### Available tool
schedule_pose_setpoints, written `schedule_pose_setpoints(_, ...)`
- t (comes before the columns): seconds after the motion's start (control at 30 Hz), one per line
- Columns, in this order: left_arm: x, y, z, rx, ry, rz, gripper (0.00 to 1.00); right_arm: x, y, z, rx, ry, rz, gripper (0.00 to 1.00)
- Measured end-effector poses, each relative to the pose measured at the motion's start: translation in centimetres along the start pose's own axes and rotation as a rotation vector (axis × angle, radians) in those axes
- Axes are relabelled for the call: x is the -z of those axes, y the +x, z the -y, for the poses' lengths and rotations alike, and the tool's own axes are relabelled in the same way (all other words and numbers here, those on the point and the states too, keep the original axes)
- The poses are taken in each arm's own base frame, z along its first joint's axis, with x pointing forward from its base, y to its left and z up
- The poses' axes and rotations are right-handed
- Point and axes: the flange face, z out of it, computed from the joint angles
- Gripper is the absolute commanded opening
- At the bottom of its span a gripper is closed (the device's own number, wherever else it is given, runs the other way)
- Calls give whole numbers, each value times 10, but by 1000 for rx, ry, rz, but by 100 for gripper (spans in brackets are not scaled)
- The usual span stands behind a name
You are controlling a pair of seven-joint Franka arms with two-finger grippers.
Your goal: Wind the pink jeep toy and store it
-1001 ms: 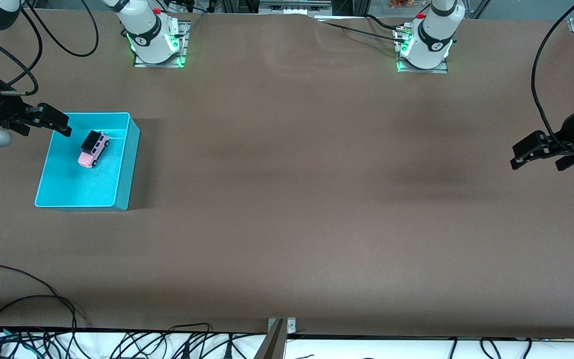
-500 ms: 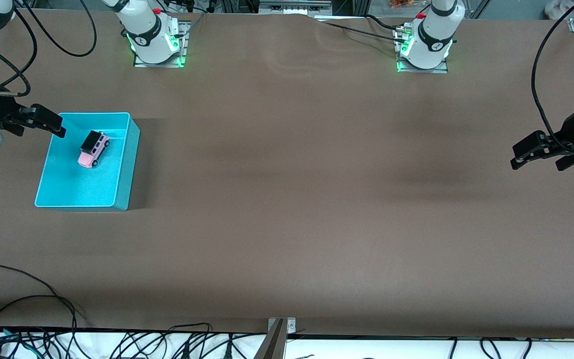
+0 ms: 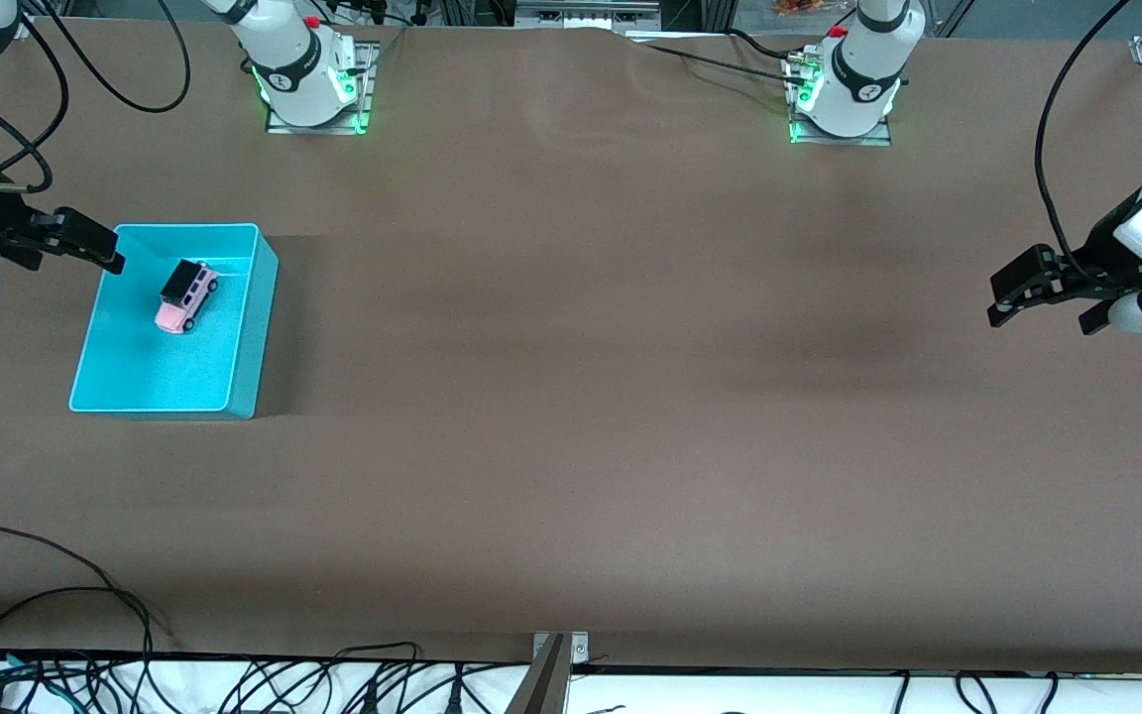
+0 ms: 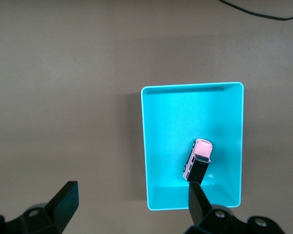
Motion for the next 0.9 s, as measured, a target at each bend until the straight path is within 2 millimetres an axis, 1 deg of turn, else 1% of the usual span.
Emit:
schedule_pose_setpoints(0.13, -1, 0, 6, 10, 2, 2, 100, 0, 0, 0, 0, 0, 0, 100)
schedule_pose_setpoints(0.4, -2, -2, 35, 58, 9, 12, 100, 0, 0, 0, 1, 0, 0, 100)
schedule_pose_setpoints(0.6, -6, -6, 35, 58, 8, 47, 100, 0, 0, -1, -1, 0, 0, 100)
schedule_pose_setpoints(0.9, -8, -6, 34, 56, 8, 54, 100, 0, 0, -1, -1, 0, 0, 100)
